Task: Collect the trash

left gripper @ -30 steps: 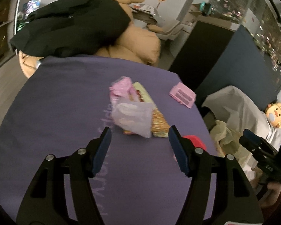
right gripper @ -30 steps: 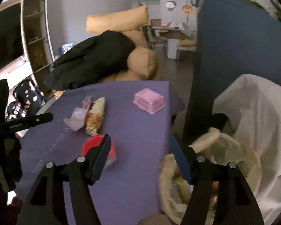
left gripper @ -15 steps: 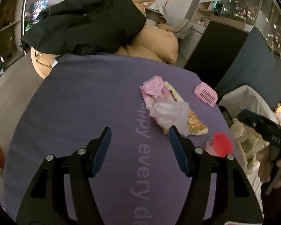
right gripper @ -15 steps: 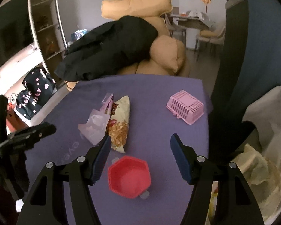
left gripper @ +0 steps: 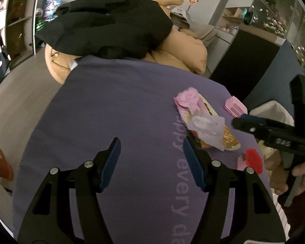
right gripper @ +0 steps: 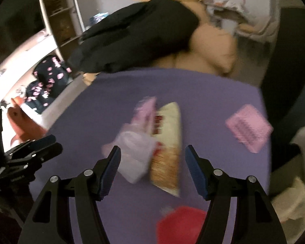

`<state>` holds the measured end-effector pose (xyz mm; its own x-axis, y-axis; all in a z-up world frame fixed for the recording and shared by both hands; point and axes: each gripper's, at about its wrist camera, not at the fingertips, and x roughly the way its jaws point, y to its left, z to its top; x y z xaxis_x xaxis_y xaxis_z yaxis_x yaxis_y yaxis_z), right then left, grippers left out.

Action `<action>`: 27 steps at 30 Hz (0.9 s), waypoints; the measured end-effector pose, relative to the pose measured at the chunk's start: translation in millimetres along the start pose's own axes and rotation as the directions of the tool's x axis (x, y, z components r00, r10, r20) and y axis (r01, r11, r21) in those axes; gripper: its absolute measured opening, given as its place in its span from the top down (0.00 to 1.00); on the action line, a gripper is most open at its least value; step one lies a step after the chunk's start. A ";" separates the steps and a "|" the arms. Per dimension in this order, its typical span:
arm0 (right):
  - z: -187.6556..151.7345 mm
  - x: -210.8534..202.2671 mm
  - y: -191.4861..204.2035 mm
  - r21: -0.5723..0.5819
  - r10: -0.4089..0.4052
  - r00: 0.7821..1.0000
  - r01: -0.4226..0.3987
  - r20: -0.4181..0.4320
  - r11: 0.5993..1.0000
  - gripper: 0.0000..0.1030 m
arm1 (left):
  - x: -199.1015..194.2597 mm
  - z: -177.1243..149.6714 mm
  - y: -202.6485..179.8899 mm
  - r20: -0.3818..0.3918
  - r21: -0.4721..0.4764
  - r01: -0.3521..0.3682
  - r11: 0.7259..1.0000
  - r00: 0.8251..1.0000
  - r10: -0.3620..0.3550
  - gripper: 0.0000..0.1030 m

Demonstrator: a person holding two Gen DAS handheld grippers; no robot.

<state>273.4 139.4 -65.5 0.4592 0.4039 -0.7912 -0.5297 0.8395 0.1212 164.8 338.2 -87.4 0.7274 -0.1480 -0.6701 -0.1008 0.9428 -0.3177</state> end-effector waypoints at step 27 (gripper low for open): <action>-34.0 -71.8 -75.1 0.132 -0.095 0.990 0.081 0.104 0.988 0.96 | 33.0 4.1 -25.8 -0.062 -0.001 0.158 0.987 0.986 -0.157 0.42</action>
<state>256.0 35.0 -38.2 0.5787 0.3580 -0.7328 -0.3924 0.9099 0.1346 194.1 310.3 -98.5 0.6907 -0.3128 -0.6520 0.0144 0.9074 -0.4200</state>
